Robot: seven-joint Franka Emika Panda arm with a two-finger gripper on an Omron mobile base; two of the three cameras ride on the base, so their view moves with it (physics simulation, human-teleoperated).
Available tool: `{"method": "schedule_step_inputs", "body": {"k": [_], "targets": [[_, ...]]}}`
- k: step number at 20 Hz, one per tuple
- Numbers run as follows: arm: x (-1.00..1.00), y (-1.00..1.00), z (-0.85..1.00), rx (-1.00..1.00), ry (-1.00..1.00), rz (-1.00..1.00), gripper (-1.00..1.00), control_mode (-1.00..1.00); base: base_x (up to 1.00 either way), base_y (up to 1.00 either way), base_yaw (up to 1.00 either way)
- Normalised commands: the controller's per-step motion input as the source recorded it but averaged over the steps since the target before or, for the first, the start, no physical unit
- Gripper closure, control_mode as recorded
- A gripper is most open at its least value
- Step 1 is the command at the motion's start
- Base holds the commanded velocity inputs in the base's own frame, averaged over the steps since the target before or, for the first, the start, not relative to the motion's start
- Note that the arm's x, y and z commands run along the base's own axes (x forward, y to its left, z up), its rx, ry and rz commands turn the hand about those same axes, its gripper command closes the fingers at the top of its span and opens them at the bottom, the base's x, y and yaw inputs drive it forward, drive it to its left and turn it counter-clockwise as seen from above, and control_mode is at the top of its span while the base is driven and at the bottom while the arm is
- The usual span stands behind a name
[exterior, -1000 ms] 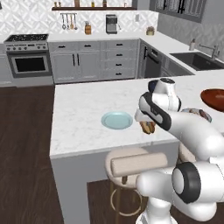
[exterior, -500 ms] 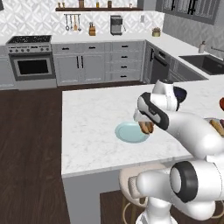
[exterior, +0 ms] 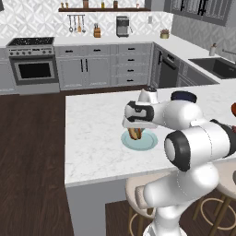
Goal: Place one bun and one sausage from the bowl on each plate.
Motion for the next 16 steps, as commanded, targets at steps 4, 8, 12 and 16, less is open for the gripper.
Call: {"method": "schedule_step_inputs", "body": {"k": [4,8,12,16], "targets": [[0.40,0.02,-0.66,0.00,0.01,0.00,1.00,-1.00,0.00,0.00,0.00],[0.16,0.00,-0.61,0.00,0.00,0.00,1.00,-1.00,0.00,0.00,0.00],[0.05,0.00,-0.50,0.00,0.00,0.00,1.00,-1.00,0.00,0.00,0.00],[0.00,0.00,-0.30,0.00,-0.02,0.00,1.00,-1.00,0.00,0.00,0.00]]}}
